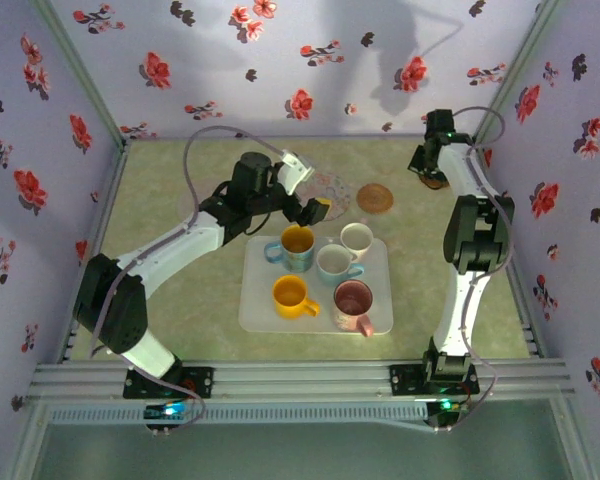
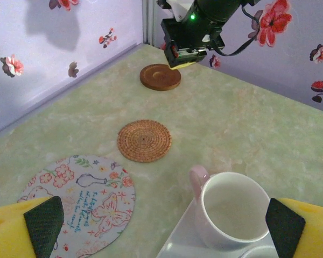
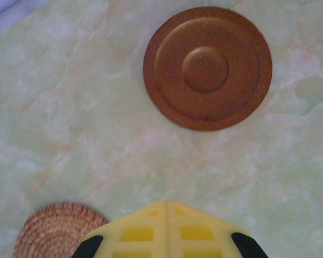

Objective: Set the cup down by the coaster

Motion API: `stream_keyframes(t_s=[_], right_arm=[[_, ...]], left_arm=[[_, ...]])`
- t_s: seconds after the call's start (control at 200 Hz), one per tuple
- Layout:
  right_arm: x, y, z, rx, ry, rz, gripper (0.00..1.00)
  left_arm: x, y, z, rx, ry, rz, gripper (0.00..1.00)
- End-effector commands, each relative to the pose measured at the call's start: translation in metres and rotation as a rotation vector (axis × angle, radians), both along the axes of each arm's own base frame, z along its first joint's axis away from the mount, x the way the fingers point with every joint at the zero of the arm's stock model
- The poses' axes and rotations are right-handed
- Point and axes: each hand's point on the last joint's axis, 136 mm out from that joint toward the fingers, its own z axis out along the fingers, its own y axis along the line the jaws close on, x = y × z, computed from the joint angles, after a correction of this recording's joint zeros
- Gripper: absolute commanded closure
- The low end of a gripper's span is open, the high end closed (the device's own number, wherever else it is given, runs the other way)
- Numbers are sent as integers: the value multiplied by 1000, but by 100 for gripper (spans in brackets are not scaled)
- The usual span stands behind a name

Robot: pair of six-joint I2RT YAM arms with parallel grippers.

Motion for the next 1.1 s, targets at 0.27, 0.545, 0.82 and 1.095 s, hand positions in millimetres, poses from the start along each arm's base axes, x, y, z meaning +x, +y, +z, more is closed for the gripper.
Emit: stream_keyframes(t_s=[0.27, 0.545, 0.82, 1.095], right_arm=[[33, -38, -27, 35, -5, -102, 100], [46, -55, -55, 102, 2, -162, 100], [54, -62, -80, 150, 29, -196, 100], [34, -56, -101, 208, 135, -218, 100]], left_arm=[[-5, 5, -4, -19, 24, 34, 0], [-2, 0, -6, -20, 29, 26, 1], [-5, -2, -11, -8, 38, 16, 1], [1, -6, -16, 9, 50, 17, 1]])
